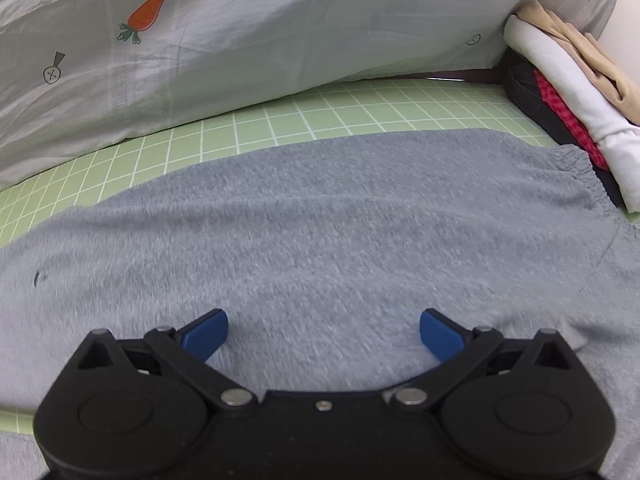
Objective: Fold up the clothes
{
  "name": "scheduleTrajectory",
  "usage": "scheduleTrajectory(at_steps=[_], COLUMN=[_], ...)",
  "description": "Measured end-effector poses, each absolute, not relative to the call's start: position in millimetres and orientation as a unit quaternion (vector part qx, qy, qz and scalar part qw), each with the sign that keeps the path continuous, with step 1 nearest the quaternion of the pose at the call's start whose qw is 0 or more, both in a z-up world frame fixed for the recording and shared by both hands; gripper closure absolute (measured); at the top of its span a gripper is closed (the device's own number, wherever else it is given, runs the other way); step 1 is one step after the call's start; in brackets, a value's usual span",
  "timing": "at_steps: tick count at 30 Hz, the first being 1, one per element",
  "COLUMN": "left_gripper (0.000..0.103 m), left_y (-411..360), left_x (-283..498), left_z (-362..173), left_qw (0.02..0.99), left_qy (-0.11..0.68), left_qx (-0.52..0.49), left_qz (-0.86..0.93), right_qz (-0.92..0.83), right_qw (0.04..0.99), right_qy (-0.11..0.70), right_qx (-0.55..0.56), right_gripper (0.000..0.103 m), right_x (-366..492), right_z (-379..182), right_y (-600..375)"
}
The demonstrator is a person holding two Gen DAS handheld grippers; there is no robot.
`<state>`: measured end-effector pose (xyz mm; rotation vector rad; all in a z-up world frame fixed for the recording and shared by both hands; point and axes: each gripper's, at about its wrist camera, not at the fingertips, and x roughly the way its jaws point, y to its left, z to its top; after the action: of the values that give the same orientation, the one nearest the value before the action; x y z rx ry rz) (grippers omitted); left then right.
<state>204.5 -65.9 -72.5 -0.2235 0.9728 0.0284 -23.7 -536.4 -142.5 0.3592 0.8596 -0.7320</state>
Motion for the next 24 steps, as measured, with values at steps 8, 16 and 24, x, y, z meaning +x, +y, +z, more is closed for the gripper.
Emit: scheduleTrajectory(at_steps=[8, 16, 24], left_gripper=[0.041, 0.032, 0.032], left_y=[-86, -136, -149], left_x=[193, 273, 342], left_z=[-81, -105, -136], left_qw=[0.875, 0.872, 0.866], left_qy=[0.479, 0.486, 0.498], left_qx=[-0.072, -0.05, -0.039], left_qz=[0.01, -0.01, -0.007], right_qz=[-0.314, -0.331, -0.391], right_qw=[0.852, 0.83, 0.797], right_qy=[0.387, 0.394, 0.375], right_qx=[0.158, 0.215, 0.266], right_gripper=[0.0, 0.001, 0.004], right_x=[8, 76, 108], right_z=[-132, -136, -153], right_y=[-566, -622, -633])
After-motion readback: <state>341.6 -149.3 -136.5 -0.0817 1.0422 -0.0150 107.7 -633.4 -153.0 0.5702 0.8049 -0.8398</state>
